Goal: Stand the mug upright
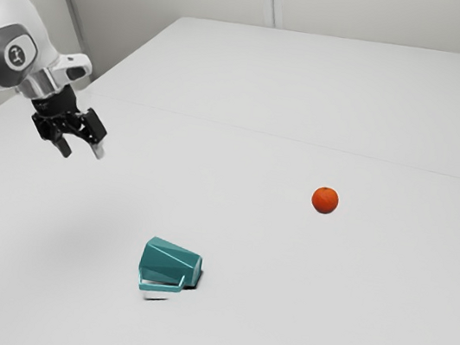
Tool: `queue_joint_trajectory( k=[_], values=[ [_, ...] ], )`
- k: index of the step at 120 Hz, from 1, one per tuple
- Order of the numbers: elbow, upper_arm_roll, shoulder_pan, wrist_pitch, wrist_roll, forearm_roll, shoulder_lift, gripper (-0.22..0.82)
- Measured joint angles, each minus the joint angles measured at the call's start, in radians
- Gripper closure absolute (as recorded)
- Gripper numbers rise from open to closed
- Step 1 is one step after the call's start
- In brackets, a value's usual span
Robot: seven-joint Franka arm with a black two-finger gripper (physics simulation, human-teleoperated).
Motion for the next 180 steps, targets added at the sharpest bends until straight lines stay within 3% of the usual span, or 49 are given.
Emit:
queue_joint_trajectory(
  k=[54,87,117,180],
  values=[
    [-0.149,0.064,-0.031,0.035,-0.076,-0.197,-0.011,0.00],
    [-0.188,0.087,-0.046,0.037,-0.065,-0.295,0.032,0.00],
    [-0.269,0.148,-0.083,0.051,-0.047,-0.373,0.027,0.00],
    [-0.354,0.198,-0.135,0.081,0.009,-0.474,0.020,0.00]
  ],
)
